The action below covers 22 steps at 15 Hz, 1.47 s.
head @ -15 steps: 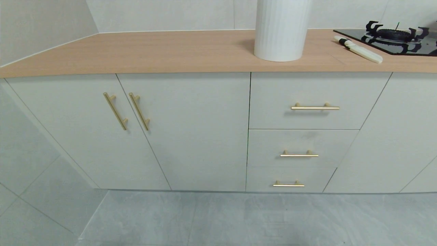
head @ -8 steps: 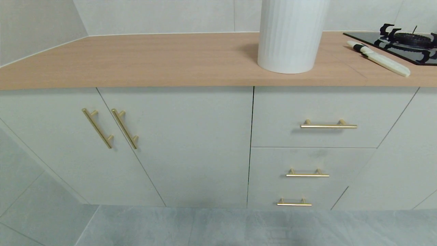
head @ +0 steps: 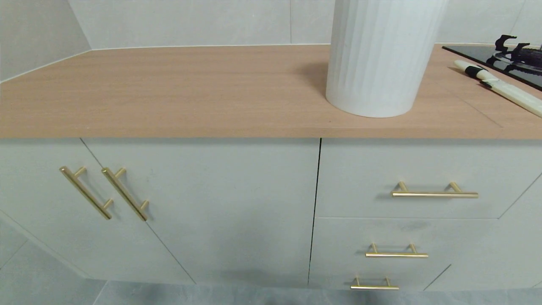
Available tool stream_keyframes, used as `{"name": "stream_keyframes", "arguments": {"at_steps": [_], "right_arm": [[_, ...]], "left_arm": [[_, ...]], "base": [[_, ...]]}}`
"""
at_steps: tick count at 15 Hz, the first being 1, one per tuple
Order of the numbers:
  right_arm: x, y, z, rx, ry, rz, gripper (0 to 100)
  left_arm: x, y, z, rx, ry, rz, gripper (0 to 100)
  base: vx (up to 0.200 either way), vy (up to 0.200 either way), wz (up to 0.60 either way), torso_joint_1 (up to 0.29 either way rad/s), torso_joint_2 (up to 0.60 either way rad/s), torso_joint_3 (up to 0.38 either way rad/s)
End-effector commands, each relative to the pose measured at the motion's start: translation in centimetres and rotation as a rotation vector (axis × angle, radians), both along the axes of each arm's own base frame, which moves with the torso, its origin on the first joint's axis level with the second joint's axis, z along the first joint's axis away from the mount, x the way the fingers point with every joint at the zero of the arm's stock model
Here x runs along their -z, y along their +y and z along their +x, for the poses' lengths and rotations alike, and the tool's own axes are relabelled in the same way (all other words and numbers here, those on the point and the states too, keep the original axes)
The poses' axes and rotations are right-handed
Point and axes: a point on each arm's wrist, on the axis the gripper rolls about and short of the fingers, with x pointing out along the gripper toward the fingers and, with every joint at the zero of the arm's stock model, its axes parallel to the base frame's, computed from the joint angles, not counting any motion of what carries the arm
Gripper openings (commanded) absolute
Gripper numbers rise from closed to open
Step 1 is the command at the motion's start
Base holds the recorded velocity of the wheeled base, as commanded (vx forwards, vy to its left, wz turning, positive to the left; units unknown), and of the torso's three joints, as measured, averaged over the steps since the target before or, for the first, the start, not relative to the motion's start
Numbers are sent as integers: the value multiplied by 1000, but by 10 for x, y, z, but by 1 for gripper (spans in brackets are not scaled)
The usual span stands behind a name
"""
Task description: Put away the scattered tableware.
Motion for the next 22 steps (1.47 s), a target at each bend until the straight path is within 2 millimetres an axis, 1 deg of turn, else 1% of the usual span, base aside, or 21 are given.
{"name": "stream_keyframes", "arguments": {"at_steps": [1,3,6,17,22], "right_arm": [[0,0,0,0,2,0,100],[0,0,0,0,3,0,100],[0,0,0,0,2,0,100],[0,0,0,0,2,0,100],[0,0,0,0,2,0,100]], "left_arm": [[0,0,0,0,-1,0,100],[0,0,0,0,-1,0,100],[0,0,0,-2,-1,0,100],[0,0,0,0,-1,2,100],[0,0,0,0,-1,2,100]], "base": [[0,0,0,0,0,0],[0,0,0,0,0,0],[0,0,-600,4,-1,4],[0,0,0,0,0,0],[0,-200,0,3,0,0]]}}
